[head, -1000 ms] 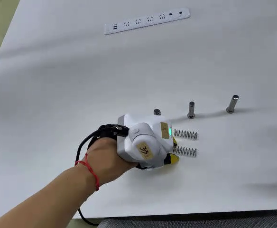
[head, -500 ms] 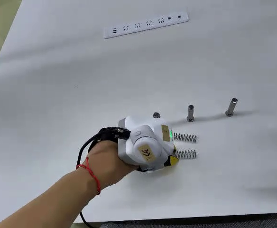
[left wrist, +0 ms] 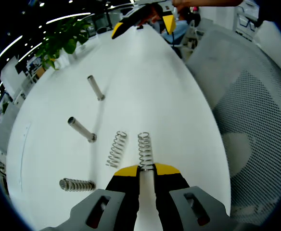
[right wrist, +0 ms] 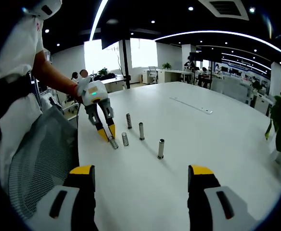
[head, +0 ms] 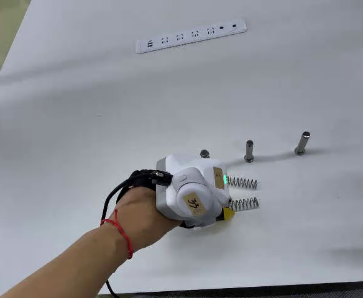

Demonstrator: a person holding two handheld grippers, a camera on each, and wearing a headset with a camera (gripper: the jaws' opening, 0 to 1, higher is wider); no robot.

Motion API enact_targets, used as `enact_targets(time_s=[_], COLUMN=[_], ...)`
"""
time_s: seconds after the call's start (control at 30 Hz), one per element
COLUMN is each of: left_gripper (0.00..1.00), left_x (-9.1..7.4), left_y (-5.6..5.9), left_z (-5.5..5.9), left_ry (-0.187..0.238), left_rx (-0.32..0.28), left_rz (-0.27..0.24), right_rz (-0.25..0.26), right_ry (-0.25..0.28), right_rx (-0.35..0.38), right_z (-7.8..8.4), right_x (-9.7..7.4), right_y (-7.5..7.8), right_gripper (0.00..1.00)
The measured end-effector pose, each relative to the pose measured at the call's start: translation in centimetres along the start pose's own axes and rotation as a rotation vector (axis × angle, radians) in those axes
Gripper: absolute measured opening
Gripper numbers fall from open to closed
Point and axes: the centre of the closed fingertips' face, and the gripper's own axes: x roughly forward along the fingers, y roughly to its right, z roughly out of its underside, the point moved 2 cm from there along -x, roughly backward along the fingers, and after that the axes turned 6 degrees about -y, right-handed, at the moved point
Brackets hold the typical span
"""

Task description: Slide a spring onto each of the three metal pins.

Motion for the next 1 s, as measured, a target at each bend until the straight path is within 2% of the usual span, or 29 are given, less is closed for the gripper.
enact_targets(time_s=[0.57,0.83,0.93,1.0], left_gripper=[0.1,0.1,0.1,0.1], left_x=[-0.7,-1.8,-2.6,-3.1], left_y=[0.4,0.6,0.6,0.6], left_z=[-0.5,-1.4,-2.4,-2.6], left_ry=[0.037,0.09,0.158,0.176], left_rx=[-0.013,-0.03,-0.076,-0.085], left_rz=[0.002,-0.005,-0.008,-0.013], right_rz=[-0.006,-0.007,-0.014,-0.021], right_ry=[0.0,0.003,0.004,0.005], right_rx=[-0.005,-0.01,-0.011,-0.013], right_z=[-0.5,-1.1,-1.6,-1.9], right_x=[0.3,0.2,0.3,0.3], right_y=[-0.3,-0.3,-0.3,-0.4], right_gripper=[0.8,0.8,0.79,0.78])
